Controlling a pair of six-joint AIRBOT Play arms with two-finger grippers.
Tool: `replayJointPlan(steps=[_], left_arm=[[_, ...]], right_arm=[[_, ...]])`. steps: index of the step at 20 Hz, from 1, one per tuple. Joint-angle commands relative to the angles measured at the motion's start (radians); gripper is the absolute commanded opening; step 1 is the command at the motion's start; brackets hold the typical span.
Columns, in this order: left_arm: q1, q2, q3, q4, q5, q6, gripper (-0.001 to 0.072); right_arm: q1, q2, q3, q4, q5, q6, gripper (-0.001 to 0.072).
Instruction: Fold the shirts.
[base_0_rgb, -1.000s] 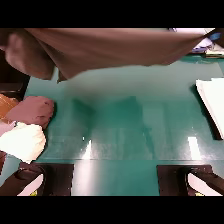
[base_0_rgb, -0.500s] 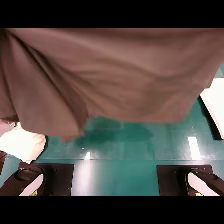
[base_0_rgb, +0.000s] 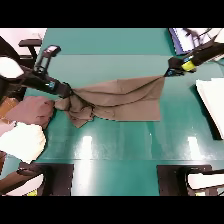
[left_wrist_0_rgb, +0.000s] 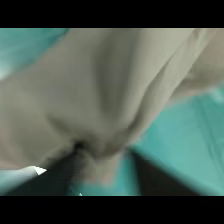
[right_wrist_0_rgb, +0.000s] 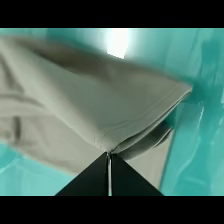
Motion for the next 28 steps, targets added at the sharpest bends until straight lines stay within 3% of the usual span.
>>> replayJointPlan(steps=[1,2,3,6,9,17,24,28], left_arm=[[0.003,-0.125,0.018,0.115,0.182,-0.049,0.0582],[0.010,-0.133,0.060,0.128,0.190,-0.068,0.0582],[0.025,-0.131,0.108,0.126,0.180,-0.088,0.0582],[0.100,-0.129,0.238,0.095,-0.001,-0.140,0.0582],[0.138,-0.085,0.143,0.003,-0.097,-0.142,0.0582],[0.035,0.052,-0.432,-0.188,0.118,-0.201,0.0583],[-0.142,0.047,-0.515,-0.259,0.408,-0.234,0.0581],[-0.178,0.034,-0.515,-0.254,0.393,-0.250,0.0581]], right_arm=[[0.007,-0.126,0.033,0.009,-0.099,0.001,0.0060],[0.006,-0.139,0.077,0.008,-0.098,0.001,0.0269],[-0.006,-0.142,0.117,0.010,-0.088,0.001,0.0370],[-0.033,-0.097,0.163,0.032,-0.019,-0.024,0.0370],[-0.055,0.018,0.037,0.032,0.011,-0.050,0.0369],[-0.049,0.316,-0.405,0.034,-0.161,-0.052,0.0369],[-0.049,0.382,-0.534,0.034,-0.183,-0.052,0.0369],[-0.049,0.383,-0.533,0.060,-0.189,-0.051,0.0369]])
